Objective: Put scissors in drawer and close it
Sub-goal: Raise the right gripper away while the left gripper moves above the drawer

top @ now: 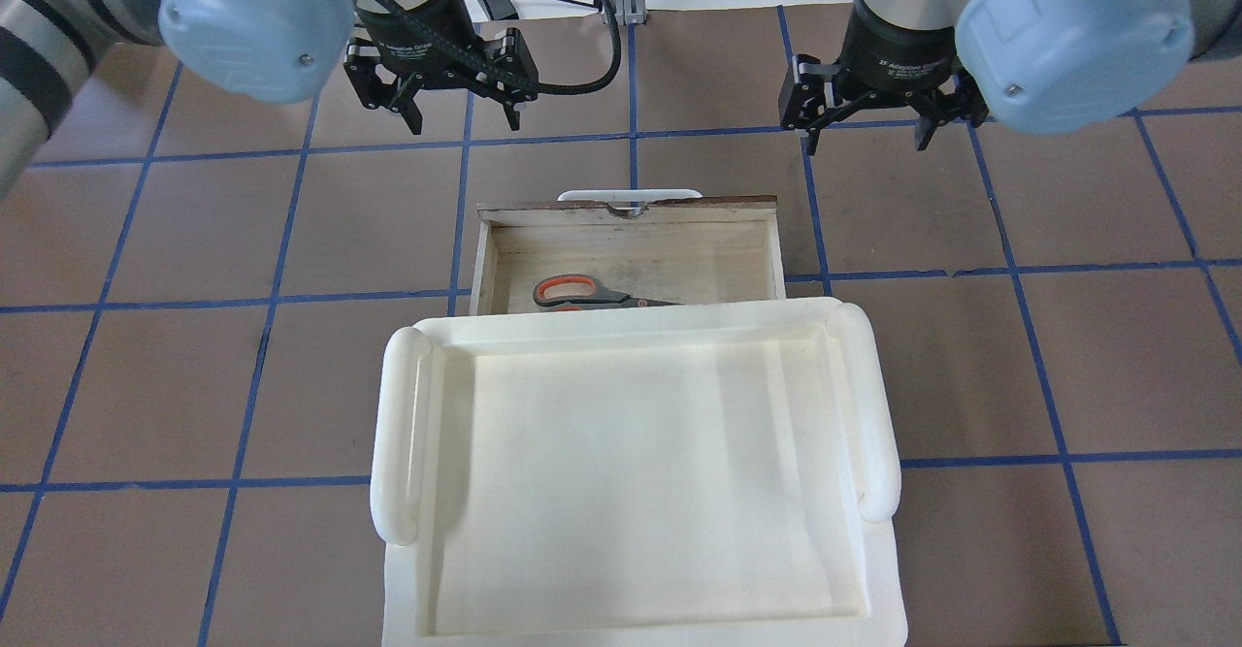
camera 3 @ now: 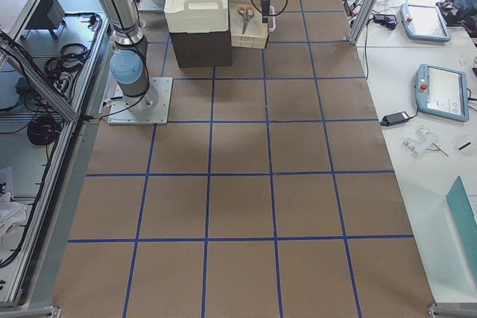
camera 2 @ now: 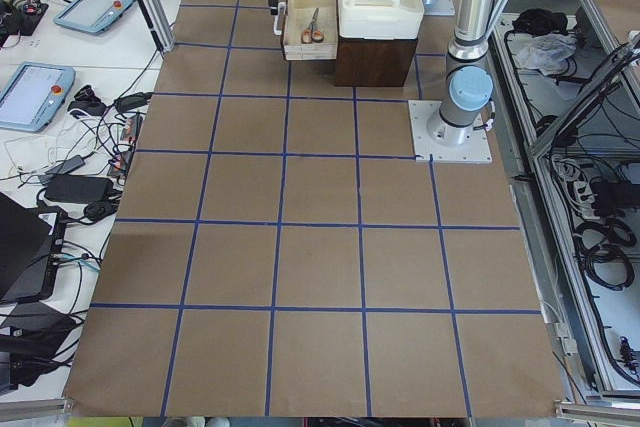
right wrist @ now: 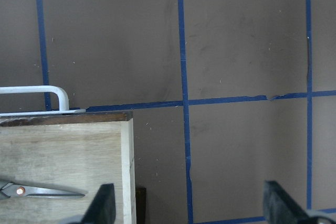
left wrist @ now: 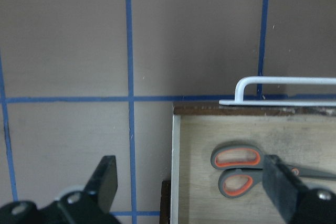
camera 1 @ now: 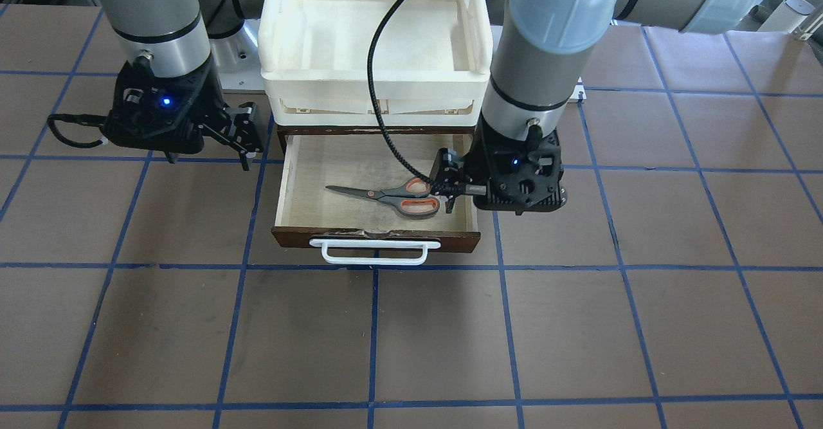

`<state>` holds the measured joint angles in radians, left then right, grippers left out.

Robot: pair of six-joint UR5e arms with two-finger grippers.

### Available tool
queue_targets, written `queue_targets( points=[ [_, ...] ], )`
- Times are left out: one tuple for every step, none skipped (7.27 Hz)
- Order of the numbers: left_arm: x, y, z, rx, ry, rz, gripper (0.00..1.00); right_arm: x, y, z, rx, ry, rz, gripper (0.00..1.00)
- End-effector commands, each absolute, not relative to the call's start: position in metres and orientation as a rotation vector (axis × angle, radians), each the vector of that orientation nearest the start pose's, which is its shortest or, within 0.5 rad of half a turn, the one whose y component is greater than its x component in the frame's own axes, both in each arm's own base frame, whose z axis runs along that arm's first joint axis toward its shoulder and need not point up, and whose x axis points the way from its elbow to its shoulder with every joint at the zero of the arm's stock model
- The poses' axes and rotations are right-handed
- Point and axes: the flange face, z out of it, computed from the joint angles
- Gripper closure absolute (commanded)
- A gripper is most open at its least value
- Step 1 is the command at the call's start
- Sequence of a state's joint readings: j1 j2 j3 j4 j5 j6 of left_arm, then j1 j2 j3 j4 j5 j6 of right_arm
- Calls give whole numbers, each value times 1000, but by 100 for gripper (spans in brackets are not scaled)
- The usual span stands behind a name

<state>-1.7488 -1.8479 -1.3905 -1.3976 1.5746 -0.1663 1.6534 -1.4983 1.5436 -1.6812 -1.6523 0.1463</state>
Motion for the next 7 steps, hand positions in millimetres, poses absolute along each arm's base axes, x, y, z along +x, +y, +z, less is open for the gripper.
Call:
queue_targets(
  points=[
    [-277,-626,397,54,3144,-163,0,143,-510,493,179,3212,-155,0],
    [-290,-648,385,71,3148,-171,0,143,-507,495,176,3206,-151,0],
    [-312,-655,367,109,3142,-149,0,145,-503,497,174,3198,-143,0],
    [-332,-657,343,79,3152,-139,0,143,-503,491,175,3206,-92,0],
    [-338,-660,326,85,3161,-111,0,142,-503,490,175,3211,-80,0],
    [-340,-660,320,87,3182,-73,0,142,-497,484,178,3217,-27,0],
    [-339,-656,314,90,3175,-9,0,140,-488,479,175,3226,71,0]
  ],
)
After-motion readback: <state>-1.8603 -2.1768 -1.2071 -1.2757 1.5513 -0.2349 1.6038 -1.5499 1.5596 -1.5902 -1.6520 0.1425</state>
